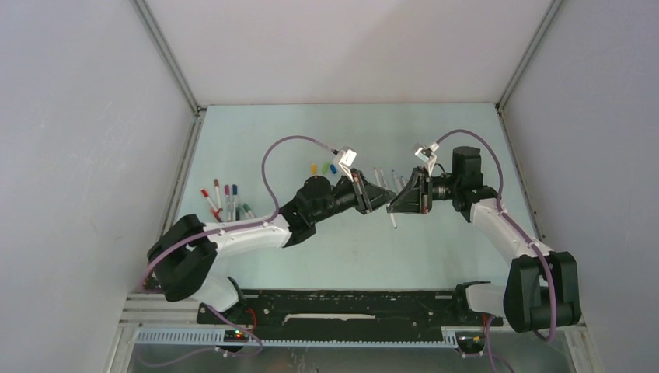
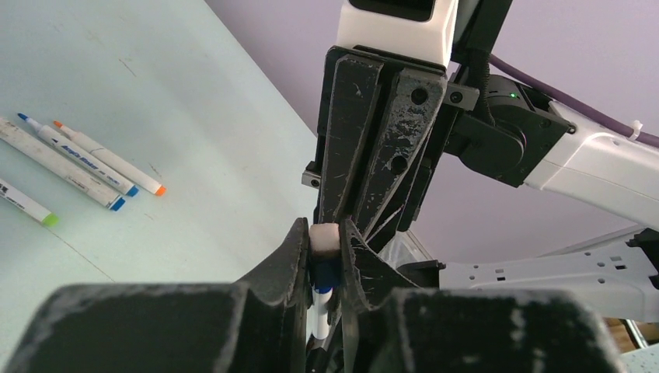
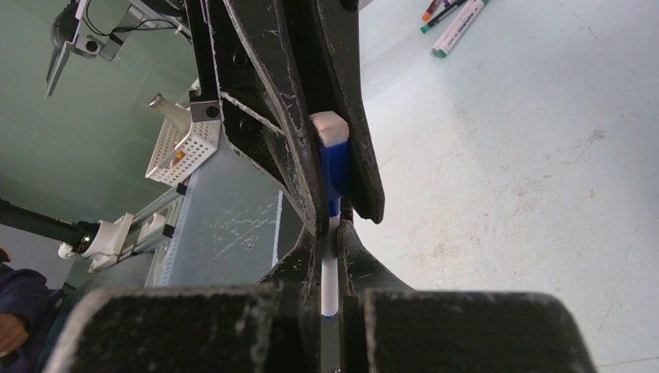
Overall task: Open the pen caps
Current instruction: Open the pen cap from the pen.
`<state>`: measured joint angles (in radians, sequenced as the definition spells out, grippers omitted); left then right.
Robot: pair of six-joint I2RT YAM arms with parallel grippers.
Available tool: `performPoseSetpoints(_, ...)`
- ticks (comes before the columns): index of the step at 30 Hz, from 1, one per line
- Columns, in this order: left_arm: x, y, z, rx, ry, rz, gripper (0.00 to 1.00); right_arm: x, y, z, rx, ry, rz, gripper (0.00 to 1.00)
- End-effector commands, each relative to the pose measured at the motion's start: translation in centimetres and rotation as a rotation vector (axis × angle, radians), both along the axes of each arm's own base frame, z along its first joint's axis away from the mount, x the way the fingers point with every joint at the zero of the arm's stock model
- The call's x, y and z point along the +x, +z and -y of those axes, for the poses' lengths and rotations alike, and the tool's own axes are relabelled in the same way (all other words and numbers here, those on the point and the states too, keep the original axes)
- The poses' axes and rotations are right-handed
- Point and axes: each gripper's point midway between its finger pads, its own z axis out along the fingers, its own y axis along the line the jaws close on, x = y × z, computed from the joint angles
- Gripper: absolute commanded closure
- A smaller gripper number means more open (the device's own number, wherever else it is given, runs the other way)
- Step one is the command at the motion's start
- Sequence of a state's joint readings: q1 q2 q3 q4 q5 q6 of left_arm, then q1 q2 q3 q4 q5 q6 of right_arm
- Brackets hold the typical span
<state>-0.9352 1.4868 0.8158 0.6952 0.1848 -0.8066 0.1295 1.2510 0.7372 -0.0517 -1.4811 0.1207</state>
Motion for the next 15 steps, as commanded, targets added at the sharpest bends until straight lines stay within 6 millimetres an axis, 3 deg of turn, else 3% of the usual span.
performPoseSetpoints(1, 1.9, 8.0, -1.5, -0.139, 0.109, 0.138, 0.97, 0.1, 0.6, -0.5, 0.006, 0.029, 0.034, 1.0)
performPoseSetpoints(11, 7.8, 12.7, -8.7, -0.22, 0.429, 0.246, 1.0, -1.1, -2.3, -3.2, -0.058, 0.121, -0.049, 1.0)
performPoseSetpoints(15, 8.9, 14.2, -11.6, -0.26, 0.514, 0.273, 1.0, -1.2, -3.0, -3.9, -0.086, 0.141, -0.073, 1.0)
